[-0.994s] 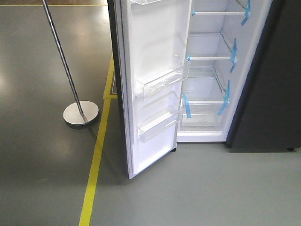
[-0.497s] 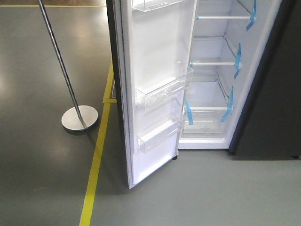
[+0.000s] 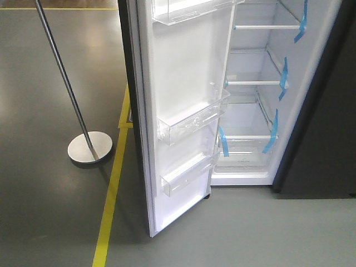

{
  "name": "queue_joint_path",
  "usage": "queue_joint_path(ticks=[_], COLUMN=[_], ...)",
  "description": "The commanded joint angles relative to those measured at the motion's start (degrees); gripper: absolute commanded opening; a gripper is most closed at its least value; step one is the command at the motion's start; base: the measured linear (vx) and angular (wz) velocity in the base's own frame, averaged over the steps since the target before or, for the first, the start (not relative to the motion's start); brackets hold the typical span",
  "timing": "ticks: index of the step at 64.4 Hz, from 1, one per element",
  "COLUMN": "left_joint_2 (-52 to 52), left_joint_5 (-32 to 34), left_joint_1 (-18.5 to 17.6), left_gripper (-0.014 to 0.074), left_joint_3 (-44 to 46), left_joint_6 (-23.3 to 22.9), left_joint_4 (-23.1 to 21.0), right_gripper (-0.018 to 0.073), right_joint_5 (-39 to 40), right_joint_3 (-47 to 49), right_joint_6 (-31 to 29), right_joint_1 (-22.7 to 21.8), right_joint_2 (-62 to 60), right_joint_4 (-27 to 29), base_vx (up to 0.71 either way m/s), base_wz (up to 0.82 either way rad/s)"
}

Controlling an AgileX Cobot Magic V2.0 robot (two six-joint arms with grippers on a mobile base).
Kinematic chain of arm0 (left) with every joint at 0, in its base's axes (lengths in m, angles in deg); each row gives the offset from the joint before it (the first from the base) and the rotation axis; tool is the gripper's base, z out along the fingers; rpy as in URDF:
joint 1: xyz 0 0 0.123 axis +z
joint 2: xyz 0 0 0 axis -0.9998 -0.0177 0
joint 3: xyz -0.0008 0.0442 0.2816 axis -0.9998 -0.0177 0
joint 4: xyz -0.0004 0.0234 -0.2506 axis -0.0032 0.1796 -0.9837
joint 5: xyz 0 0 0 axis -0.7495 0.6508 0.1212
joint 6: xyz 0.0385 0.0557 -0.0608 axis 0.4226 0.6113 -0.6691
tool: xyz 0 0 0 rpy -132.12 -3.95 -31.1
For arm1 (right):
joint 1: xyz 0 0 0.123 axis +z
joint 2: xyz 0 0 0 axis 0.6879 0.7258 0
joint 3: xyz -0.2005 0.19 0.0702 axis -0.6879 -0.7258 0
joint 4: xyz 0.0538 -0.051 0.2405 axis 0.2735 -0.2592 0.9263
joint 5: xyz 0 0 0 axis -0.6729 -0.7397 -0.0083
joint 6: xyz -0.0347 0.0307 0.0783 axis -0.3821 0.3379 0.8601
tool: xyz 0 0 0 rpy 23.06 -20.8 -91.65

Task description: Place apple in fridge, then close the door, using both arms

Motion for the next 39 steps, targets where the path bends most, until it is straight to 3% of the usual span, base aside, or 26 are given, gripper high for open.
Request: queue_joint_path(ticks=[1,39], left_joint_2=[0.84,0.84], left_joint_5=[4.15,4.15], left_joint_1=[-0.53,-0.53], left_gripper=[-0.0006,-0.0006], left_joint_3=[0.99,0.99], left_joint_6=[0.04,0.04], left_joint_4=[-0.26,-0.26], right_gripper=[-0.0007,-0.0007], right_joint_5=[4.59,4.59], right_joint_3=[1.53,1.53], right_joint_6=[-0.48,-0.48], right_joint_1=[-0.04,-0.04], right_joint_2=[0.07,0.07], right_joint_4=[0.23,0.23], base_vx=[0.14,0.14], base_wz=[-0.02,-0.01])
